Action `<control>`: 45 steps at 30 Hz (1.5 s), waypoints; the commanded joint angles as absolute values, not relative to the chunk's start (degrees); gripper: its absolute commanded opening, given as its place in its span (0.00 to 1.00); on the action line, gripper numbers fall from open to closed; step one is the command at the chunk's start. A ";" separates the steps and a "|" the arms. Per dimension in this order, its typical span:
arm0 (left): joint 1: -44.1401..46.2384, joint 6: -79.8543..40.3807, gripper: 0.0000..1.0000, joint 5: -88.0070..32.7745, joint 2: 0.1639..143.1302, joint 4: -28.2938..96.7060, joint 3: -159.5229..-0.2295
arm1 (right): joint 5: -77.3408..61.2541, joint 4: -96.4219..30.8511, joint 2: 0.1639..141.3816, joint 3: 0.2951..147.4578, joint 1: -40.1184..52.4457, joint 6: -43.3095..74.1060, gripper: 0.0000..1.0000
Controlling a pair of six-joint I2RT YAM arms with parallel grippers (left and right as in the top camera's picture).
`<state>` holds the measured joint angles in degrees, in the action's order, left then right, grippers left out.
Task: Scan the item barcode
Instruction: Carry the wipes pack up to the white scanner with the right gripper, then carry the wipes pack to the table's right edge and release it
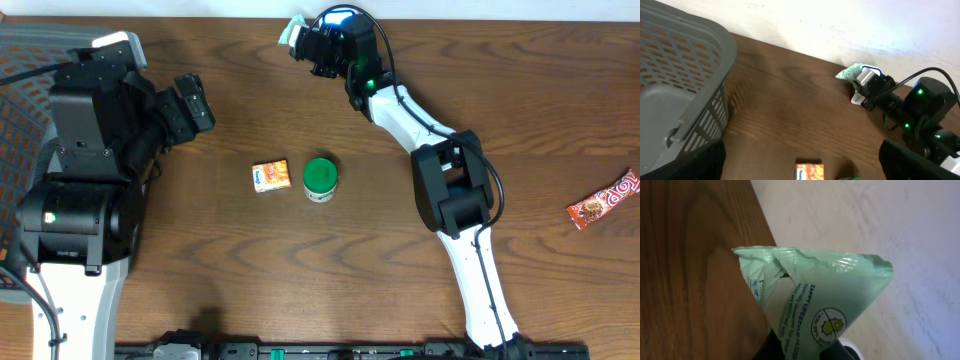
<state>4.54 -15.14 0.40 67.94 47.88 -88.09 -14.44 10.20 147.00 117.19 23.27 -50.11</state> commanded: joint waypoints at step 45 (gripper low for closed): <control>4.25 -14.63 0.98 1.13 68.16 47.97 -88.73 | 35.11 -55.53 117.56 115.22 7.68 -21.30 0.01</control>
